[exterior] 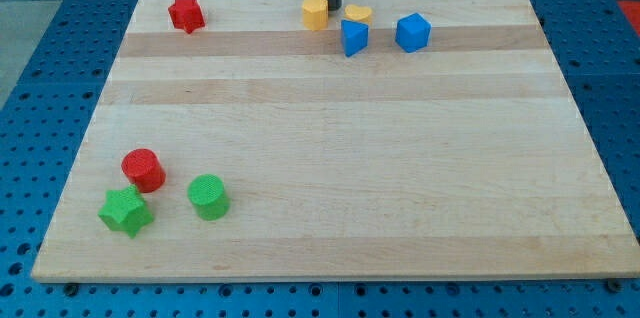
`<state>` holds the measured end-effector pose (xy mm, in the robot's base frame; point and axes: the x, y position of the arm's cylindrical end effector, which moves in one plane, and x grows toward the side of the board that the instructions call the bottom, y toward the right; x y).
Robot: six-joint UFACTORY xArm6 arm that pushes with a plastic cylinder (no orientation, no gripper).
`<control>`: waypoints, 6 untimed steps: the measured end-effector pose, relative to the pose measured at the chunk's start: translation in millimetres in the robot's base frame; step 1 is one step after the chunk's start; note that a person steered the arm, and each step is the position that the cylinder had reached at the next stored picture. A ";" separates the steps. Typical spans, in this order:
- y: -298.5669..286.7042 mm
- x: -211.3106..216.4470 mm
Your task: Move green star closer to the red circle
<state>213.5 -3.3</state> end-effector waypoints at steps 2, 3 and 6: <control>0.0 -0.9; 0.0 -10.3; -69.9 -19.2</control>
<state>194.3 -73.2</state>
